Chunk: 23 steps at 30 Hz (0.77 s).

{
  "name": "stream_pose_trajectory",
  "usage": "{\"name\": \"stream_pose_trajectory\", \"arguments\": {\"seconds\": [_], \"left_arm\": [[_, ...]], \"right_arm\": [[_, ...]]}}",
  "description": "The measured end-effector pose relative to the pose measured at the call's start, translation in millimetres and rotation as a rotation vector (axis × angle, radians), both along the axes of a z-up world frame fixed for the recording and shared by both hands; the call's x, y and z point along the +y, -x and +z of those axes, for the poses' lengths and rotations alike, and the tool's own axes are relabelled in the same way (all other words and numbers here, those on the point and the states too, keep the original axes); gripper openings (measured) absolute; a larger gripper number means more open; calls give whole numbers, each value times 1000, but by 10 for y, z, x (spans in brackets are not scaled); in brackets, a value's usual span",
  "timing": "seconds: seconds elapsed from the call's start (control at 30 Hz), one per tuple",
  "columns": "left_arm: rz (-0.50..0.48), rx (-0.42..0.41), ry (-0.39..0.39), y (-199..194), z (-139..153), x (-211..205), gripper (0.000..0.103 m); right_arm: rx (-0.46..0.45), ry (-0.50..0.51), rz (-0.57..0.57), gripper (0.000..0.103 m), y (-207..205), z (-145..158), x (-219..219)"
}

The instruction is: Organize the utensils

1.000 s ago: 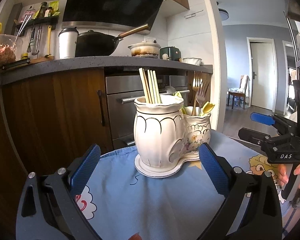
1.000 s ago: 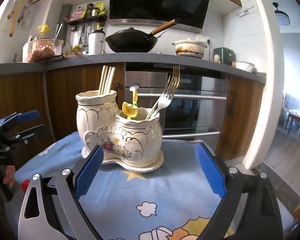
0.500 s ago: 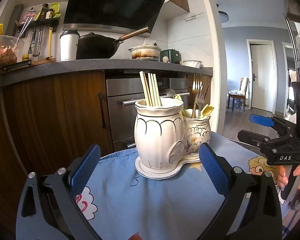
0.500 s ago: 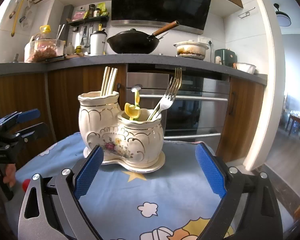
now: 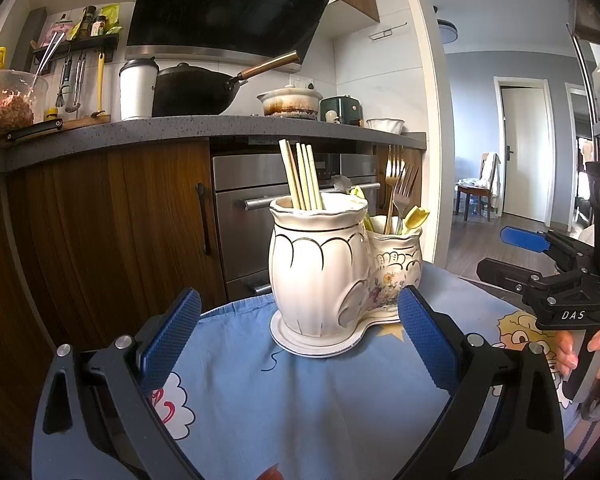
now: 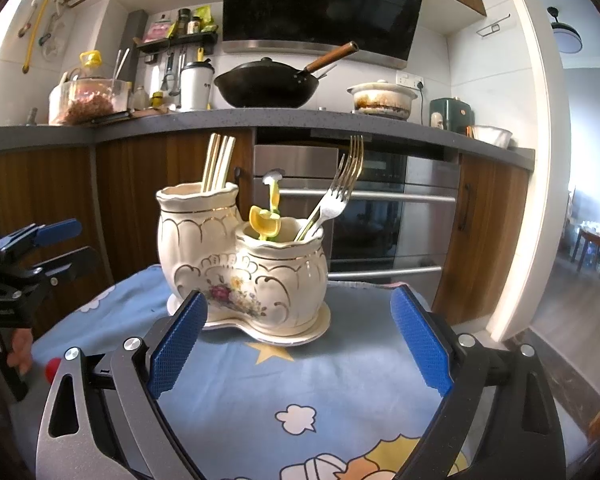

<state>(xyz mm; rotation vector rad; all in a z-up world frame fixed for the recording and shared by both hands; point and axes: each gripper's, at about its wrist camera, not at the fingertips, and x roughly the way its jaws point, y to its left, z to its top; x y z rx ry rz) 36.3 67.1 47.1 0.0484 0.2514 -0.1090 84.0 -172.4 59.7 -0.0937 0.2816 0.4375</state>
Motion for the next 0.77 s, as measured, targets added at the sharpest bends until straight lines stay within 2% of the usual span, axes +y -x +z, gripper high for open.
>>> {"name": "stream_pose_trajectory", "arguments": {"seconds": [0.77], "left_arm": [[16,-8,-5,9,0,-25,97]], "right_arm": [[-2,-1,-4,93,-8,22,-15]]}}
